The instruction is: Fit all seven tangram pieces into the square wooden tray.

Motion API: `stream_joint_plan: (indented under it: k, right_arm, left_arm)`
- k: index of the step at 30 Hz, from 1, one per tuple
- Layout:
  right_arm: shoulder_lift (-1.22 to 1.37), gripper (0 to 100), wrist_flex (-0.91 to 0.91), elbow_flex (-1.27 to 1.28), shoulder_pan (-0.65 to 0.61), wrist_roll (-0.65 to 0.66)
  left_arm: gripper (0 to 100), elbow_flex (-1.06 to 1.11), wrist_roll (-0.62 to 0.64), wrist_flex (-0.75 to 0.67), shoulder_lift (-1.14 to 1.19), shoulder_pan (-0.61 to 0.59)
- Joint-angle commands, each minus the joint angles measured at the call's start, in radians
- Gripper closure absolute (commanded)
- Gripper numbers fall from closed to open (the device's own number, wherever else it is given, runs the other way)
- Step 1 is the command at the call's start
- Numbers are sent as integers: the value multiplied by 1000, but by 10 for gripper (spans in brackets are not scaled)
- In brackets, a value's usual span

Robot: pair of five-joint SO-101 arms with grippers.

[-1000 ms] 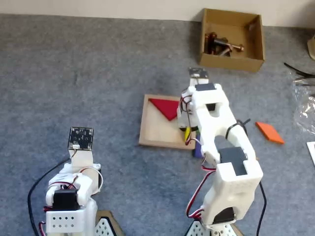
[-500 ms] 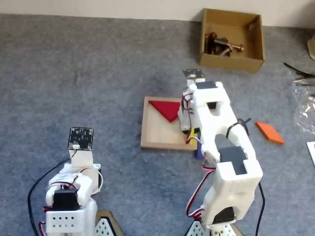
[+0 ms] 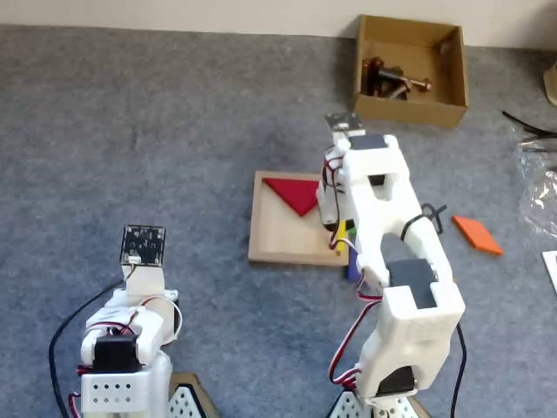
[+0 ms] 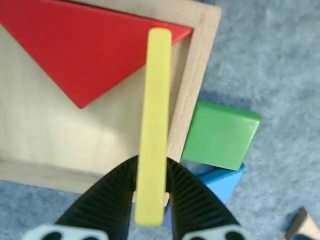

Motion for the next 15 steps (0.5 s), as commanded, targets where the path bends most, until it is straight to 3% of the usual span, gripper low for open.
stream_joint_plan:
  k: [1,15]
  right_arm:
    - [-50,991,-15,-58,13,8]
    - [-50,968,-16,-38,10,8]
  left_arm:
    - [993,22,-8,8,-5,-13]
    - [993,22,-8,8,-5,-13]
